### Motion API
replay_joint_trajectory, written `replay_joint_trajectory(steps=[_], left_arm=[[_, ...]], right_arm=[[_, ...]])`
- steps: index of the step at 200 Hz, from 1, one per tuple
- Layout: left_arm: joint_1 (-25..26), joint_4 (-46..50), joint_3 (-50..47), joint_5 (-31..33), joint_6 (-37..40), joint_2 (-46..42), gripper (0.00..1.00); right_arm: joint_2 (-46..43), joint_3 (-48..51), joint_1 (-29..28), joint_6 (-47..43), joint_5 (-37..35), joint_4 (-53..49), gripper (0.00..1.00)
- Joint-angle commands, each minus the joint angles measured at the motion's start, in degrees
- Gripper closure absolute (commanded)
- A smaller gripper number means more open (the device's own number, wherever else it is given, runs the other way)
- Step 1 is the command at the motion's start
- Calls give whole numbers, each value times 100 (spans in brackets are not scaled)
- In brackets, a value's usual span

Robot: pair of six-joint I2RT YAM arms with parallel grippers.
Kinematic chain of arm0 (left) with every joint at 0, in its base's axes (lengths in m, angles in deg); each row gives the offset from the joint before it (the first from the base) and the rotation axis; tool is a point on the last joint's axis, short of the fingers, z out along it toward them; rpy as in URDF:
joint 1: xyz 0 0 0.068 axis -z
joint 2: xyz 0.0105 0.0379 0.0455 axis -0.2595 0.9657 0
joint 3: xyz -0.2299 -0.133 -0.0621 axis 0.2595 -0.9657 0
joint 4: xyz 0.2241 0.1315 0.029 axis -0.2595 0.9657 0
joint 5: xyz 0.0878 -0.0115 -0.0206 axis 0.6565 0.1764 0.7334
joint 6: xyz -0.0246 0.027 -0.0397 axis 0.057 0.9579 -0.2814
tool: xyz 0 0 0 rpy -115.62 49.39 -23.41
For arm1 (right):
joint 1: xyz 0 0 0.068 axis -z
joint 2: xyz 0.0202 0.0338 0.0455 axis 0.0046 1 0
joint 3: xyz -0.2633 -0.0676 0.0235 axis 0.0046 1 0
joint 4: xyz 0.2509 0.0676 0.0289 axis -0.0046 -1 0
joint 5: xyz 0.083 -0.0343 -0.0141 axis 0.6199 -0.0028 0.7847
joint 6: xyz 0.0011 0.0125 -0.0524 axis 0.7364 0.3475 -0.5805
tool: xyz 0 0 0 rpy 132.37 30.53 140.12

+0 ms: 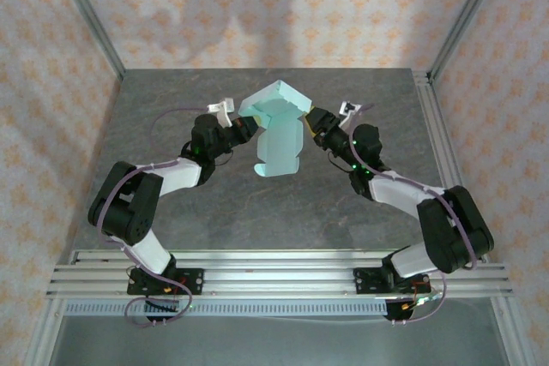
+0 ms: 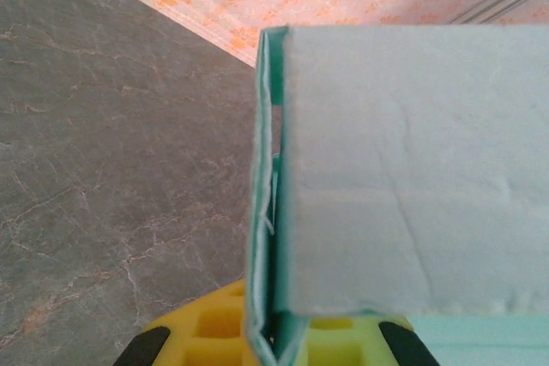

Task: Fold the paper box

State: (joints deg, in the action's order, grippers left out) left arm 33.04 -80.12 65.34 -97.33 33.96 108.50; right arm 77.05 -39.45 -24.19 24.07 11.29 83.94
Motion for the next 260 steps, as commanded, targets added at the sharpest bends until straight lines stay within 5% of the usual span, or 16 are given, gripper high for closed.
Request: replay_joint_trajectory(steps=[1,124,188,260], left_arm=[[30,-233,175,-152,73,3,100],[31,14,173,-46,394,37,100],[41,155,135,-29,583,20,100],[41,526,139,171,903,-119,100]], right_arm=[[41,-199,-47,-4,129,288,48],[78,-91,-60,101,169,663,43],[98,-491,-127,-338,307,-595,59],[-123,-526,-128,-651,-41,-1645,93]])
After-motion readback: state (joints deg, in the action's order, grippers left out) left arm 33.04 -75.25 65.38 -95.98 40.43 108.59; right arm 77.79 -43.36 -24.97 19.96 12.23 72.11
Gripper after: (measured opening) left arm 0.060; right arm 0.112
